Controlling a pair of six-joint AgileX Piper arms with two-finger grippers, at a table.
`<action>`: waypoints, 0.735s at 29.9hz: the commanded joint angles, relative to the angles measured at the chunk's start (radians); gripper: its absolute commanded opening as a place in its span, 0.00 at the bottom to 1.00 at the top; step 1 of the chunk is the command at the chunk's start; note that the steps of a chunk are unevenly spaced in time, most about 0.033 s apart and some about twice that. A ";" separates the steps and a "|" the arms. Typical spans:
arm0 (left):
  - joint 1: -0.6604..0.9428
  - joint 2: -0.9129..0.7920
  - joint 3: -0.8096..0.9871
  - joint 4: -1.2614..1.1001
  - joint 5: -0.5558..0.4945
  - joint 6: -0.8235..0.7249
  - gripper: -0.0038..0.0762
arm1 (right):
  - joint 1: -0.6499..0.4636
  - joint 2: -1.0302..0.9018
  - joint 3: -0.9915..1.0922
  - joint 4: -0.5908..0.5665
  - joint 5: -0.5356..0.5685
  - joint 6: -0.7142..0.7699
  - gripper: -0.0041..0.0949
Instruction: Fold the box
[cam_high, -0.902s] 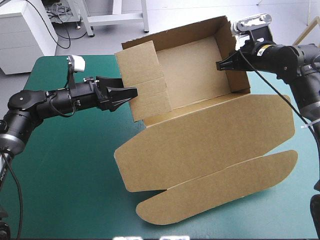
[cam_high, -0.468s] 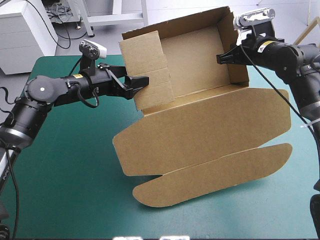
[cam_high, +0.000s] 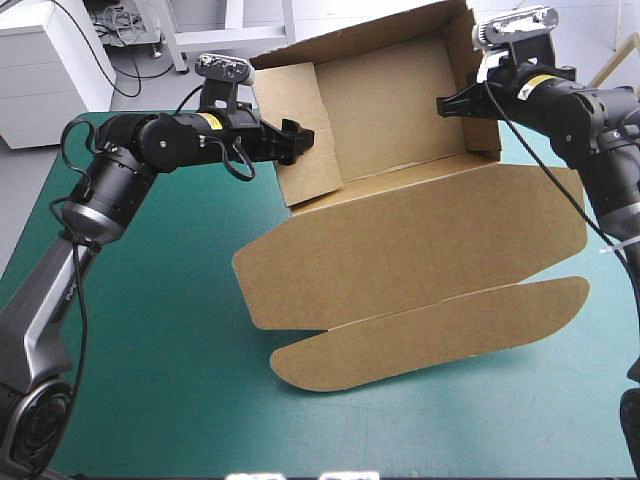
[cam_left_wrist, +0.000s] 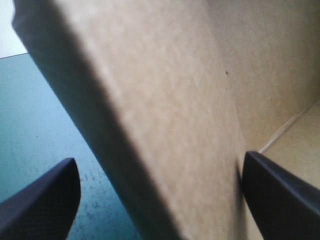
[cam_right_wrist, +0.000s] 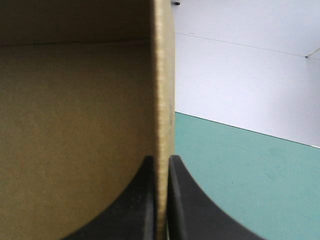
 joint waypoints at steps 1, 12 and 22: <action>-0.005 -0.014 -0.042 -0.060 -0.127 -0.092 0.77 | -0.001 -0.042 -0.033 -0.012 -0.128 0.037 0.04; -0.025 0.001 -0.042 -0.069 -0.211 -0.160 0.20 | -0.001 -0.021 -0.033 -0.052 -0.133 0.064 0.04; -0.024 0.021 -0.042 0.017 -0.079 -0.136 0.04 | -0.001 0.028 -0.033 -0.011 -0.006 0.064 0.04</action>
